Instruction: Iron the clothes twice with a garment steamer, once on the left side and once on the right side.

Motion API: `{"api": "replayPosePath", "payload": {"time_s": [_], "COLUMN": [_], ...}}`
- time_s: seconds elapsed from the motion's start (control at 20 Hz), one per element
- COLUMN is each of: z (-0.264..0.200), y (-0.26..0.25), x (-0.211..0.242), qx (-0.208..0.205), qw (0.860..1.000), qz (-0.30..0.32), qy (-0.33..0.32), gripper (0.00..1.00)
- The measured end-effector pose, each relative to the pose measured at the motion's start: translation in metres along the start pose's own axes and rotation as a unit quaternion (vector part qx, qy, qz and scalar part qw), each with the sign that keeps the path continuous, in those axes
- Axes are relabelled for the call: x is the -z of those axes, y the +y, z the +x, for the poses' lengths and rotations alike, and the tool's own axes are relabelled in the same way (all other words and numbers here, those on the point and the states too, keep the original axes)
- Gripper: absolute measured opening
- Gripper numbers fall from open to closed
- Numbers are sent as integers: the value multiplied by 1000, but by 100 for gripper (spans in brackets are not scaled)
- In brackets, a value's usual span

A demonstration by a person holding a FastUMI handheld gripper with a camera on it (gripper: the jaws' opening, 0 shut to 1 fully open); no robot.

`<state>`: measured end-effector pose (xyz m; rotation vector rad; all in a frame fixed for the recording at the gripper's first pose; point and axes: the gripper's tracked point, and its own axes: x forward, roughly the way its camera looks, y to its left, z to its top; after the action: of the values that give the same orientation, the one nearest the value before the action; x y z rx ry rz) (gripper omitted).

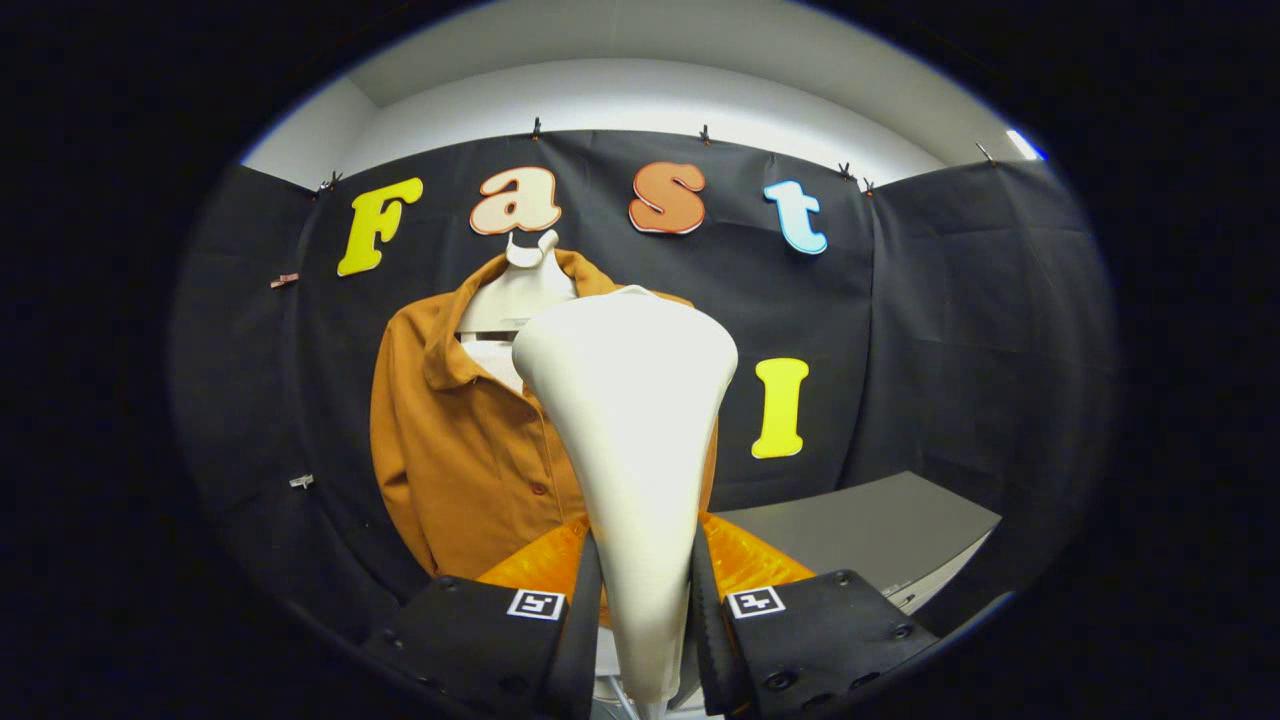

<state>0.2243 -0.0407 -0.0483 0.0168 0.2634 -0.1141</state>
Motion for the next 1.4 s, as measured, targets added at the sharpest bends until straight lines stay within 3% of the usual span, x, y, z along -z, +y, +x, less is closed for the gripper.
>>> {"api": "replayPosePath", "payload": {"time_s": [0.7, 1.4], "z": [-11, -12], "y": [-18, -19], "x": [-24, -16], "qx": [-41, -39], "qw": [996, 996], "qz": [3, -4], "qy": [-85, -77], "gripper": [44, 44]}}
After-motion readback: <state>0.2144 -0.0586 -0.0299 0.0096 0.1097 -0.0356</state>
